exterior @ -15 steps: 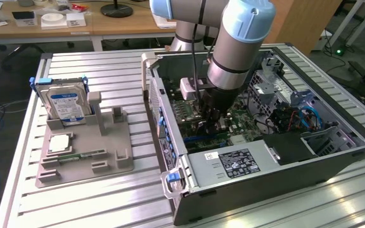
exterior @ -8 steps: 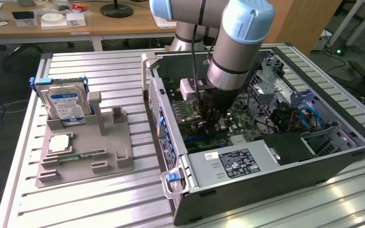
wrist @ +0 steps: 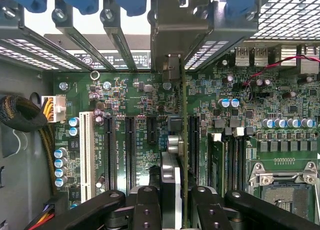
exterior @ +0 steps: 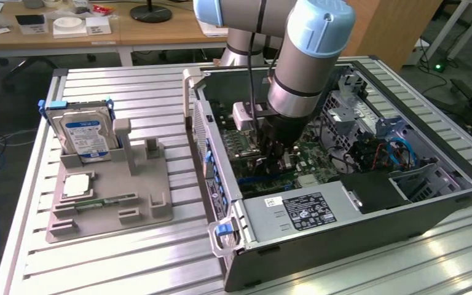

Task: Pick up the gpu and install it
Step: 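Insert the gpu into the slot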

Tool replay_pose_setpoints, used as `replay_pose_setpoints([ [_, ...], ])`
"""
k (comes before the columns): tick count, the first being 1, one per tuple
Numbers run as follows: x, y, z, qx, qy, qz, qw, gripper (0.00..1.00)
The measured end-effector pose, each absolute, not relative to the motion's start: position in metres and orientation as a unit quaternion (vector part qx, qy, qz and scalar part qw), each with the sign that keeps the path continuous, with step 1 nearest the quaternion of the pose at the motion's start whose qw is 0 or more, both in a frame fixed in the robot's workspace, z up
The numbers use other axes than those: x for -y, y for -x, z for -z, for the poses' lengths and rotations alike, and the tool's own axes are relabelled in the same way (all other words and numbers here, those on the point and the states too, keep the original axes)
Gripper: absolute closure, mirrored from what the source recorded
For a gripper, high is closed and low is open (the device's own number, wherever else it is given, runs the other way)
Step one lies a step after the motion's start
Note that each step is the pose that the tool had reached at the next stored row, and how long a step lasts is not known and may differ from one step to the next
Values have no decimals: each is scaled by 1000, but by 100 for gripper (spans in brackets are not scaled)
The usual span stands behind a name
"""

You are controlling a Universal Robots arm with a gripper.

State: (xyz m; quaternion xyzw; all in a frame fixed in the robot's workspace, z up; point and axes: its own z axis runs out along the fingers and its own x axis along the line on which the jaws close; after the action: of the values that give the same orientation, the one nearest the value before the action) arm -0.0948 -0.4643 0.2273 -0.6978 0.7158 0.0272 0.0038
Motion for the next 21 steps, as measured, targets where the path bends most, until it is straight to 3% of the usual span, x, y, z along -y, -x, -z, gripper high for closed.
replay_pose_setpoints([
  [21,464,98,-224,-716,698,-26,3,72],
])
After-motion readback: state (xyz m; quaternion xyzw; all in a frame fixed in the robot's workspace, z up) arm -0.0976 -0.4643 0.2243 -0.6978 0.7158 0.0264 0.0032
